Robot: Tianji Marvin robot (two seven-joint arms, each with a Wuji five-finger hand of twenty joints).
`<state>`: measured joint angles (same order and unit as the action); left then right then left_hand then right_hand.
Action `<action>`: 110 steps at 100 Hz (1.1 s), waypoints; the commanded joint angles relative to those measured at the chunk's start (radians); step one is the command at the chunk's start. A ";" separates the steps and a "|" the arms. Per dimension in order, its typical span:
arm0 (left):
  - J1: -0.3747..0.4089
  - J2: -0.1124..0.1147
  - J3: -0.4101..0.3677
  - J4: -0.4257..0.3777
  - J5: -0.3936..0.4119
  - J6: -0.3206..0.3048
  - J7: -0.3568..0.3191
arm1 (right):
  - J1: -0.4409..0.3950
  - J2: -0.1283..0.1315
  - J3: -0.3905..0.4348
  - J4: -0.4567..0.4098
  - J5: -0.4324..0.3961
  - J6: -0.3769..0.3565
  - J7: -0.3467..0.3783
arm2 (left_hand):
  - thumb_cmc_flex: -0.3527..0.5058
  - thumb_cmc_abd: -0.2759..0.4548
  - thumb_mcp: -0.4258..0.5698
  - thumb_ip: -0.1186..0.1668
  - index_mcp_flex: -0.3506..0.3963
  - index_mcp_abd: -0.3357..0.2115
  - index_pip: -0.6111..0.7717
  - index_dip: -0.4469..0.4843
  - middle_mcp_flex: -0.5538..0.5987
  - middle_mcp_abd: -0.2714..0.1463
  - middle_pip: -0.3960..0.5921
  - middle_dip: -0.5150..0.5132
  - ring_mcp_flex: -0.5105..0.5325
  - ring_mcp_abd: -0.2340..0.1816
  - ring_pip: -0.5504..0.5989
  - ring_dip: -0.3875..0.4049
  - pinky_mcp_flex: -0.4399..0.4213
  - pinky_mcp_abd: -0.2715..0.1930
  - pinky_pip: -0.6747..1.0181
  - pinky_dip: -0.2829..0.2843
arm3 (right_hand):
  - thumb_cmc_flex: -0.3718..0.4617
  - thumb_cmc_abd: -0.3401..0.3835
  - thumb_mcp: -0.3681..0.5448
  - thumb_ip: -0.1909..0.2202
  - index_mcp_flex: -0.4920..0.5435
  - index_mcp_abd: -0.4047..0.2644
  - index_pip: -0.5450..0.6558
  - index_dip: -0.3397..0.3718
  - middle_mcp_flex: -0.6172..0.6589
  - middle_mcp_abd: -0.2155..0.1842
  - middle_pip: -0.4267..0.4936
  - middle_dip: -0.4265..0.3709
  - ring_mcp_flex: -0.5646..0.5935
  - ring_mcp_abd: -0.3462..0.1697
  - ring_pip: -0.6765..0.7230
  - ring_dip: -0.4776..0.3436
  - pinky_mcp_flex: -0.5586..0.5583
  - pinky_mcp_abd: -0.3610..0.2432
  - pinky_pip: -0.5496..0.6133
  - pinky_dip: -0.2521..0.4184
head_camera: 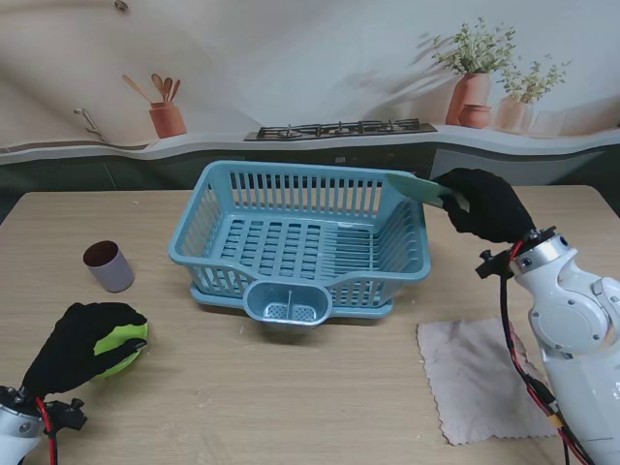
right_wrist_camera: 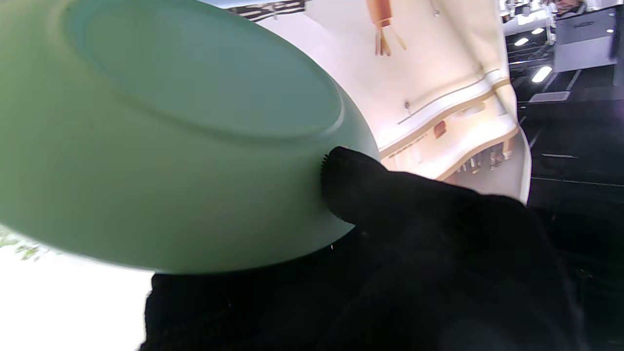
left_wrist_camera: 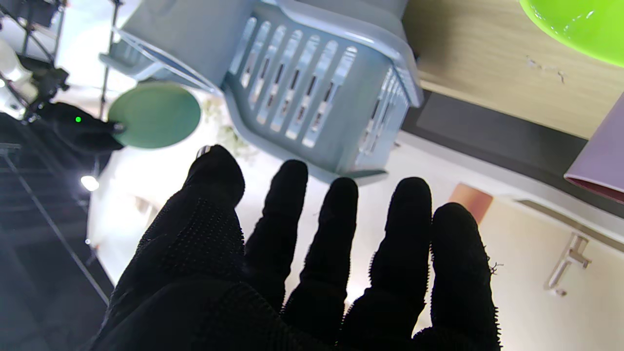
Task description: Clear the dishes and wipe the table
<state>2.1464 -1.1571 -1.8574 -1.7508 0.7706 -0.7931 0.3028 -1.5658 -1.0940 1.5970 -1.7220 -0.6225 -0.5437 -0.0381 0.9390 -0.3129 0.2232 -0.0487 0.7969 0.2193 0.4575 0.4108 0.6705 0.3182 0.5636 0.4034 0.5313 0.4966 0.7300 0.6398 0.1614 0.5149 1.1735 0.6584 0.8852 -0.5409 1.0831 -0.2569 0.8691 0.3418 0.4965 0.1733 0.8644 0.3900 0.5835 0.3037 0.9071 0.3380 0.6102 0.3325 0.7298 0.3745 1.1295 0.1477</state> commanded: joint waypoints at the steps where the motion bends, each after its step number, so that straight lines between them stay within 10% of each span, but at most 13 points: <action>1: 0.002 0.000 0.001 -0.003 -0.003 -0.001 -0.013 | 0.009 0.001 -0.014 -0.044 0.005 -0.001 0.023 | 0.018 0.032 -0.020 -0.020 0.010 -0.013 -0.005 -0.002 0.007 0.001 -0.008 -0.002 0.008 -0.004 -0.002 0.008 -0.013 -0.001 -0.016 -0.013 | 0.124 0.068 0.122 0.039 0.081 -0.078 0.074 -0.003 0.015 -0.017 0.000 0.005 0.017 0.043 0.016 -0.001 0.058 -0.027 0.123 0.024; 110: 0.007 -0.004 -0.005 -0.003 0.015 -0.006 0.012 | 0.025 0.045 -0.240 -0.196 0.234 0.213 0.347 | 0.017 0.032 -0.021 -0.020 0.009 -0.014 -0.004 -0.002 0.008 -0.001 -0.009 -0.003 0.008 -0.004 -0.002 0.008 -0.015 -0.003 -0.017 -0.014 | 0.136 0.068 0.103 0.023 0.099 -0.119 0.186 0.092 0.077 -0.038 0.092 0.036 0.072 0.021 0.122 0.071 0.076 -0.043 0.191 0.103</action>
<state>2.1484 -1.1587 -1.8619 -1.7509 0.7876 -0.7968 0.3286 -1.5393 -1.0518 1.3626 -1.9115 -0.3901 -0.3377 0.2887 0.9390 -0.3129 0.2230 -0.0486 0.7969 0.2193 0.4575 0.4108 0.6705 0.3182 0.5636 0.4034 0.5313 0.4966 0.7300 0.6398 0.1612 0.5148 1.1735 0.6583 0.8833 -0.5517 1.0831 -0.2770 0.8788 0.3420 0.5805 0.2457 0.9061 0.3844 0.6450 0.3207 0.9336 0.3380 0.6774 0.3720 0.7423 0.3745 1.1649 0.1647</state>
